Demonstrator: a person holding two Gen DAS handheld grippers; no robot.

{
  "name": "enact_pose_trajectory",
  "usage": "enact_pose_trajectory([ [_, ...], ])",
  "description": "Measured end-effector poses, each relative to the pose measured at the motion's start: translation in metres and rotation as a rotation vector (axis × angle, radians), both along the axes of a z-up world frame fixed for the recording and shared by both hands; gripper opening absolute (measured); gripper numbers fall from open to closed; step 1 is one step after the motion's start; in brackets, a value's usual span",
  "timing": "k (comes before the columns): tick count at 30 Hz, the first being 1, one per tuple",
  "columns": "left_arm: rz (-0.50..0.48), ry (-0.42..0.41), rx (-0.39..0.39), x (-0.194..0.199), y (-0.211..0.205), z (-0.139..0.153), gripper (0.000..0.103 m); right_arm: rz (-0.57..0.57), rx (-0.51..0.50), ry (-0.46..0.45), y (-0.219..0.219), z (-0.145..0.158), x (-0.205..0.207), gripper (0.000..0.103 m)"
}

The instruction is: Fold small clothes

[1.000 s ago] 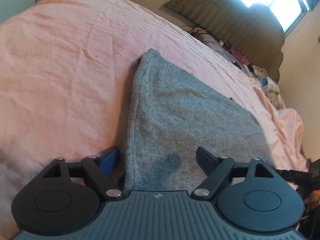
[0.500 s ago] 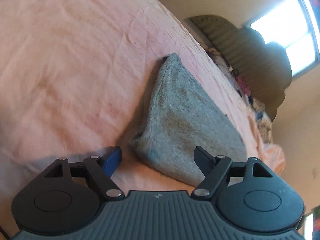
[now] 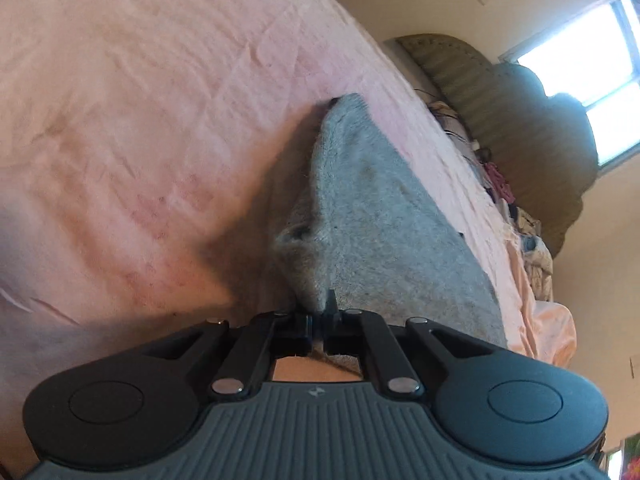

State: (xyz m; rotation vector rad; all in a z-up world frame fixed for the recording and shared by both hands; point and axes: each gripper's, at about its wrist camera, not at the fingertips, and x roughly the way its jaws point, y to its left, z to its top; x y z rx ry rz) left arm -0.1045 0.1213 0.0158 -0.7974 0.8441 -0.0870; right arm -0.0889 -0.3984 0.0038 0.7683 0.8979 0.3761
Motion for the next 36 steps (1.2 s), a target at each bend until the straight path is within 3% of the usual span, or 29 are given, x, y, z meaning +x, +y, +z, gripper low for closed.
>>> enact_pose_trajectory([
  [2, -0.021, -0.017, 0.041, -0.010, 0.005, 0.008, 0.003, -0.003, -0.035, -0.002, -0.010, 0.007, -0.009, 0.012],
  [4, -0.022, 0.033, 0.071, -0.008, 0.011, -0.005, 0.004, -0.008, -0.072, 0.037, -0.017, -0.004, -0.007, 0.012],
  [6, -0.022, 0.042, 0.037, -0.009, 0.021, -0.014, 0.004, -0.009, -0.073, 0.050, -0.016, -0.014, -0.005, 0.012],
  [8, -0.019, 0.016, 0.093, -0.015, 0.024, 0.002, 0.004, -0.039, -0.073, 0.039, -0.019, -0.005, -0.004, 0.027],
  [10, 0.013, -0.047, 0.189, -0.023, 0.025, 0.027, 0.006, -0.113, -0.115, -0.049, -0.025, 0.016, -0.006, 0.077],
  [11, 0.024, -0.093, 0.235, -0.023, 0.025, 0.041, 0.009, -0.147, -0.152, -0.103, -0.026, 0.027, -0.004, 0.084],
  [13, 0.032, -0.171, 0.307, -0.014, 0.015, 0.061, 0.035, -0.143, -0.196, -0.162, -0.021, 0.042, 0.015, 0.087],
  [14, 0.024, -0.210, 0.353, -0.004, 0.005, 0.069, 0.076, -0.131, -0.197, -0.178, -0.015, 0.047, 0.030, 0.087],
  [15, 0.020, -0.263, 0.412, 0.005, -0.010, 0.075, 0.097, -0.107, -0.202, -0.198, -0.005, 0.050, 0.045, 0.087],
  [18, -0.081, -0.388, 0.605, 0.049, -0.066, 0.073, 0.097, -0.011, -0.289, -0.224, 0.035, 0.046, 0.101, 0.087],
  [22, -0.244, -0.299, 0.729, 0.131, -0.127, 0.041, 0.094, 0.073, -0.556, -0.191, 0.085, 0.023, 0.162, 0.080],
  [24, -0.273, -0.209, 0.794, 0.163, -0.140, 0.025, 0.092, 0.085, -0.603, -0.161, 0.095, 0.013, 0.179, 0.079],
  [26, -0.299, -0.115, 0.800, 0.178, -0.137, 0.006, 0.083, 0.094, -0.628, -0.162, 0.104, 0.008, 0.188, 0.079],
  [29, -0.283, -0.167, 0.791, 0.172, -0.124, -0.007, 0.086, 0.122, -0.684, -0.162, 0.118, 0.003, 0.204, 0.080],
  [32, -0.264, -0.188, 0.784, 0.167, -0.118, -0.009, 0.088, 0.163, -0.774, -0.199, 0.135, -0.005, 0.222, 0.090],
  [34, -0.269, -0.175, 0.797, 0.166, -0.119, -0.004, 0.088, 0.182, -0.775, -0.170, 0.138, -0.002, 0.229, 0.094],
  [36, -0.257, -0.179, 0.788, 0.164, -0.112, 0.008, 0.088, 0.201, -0.712, -0.160, 0.126, 0.009, 0.228, 0.087],
])
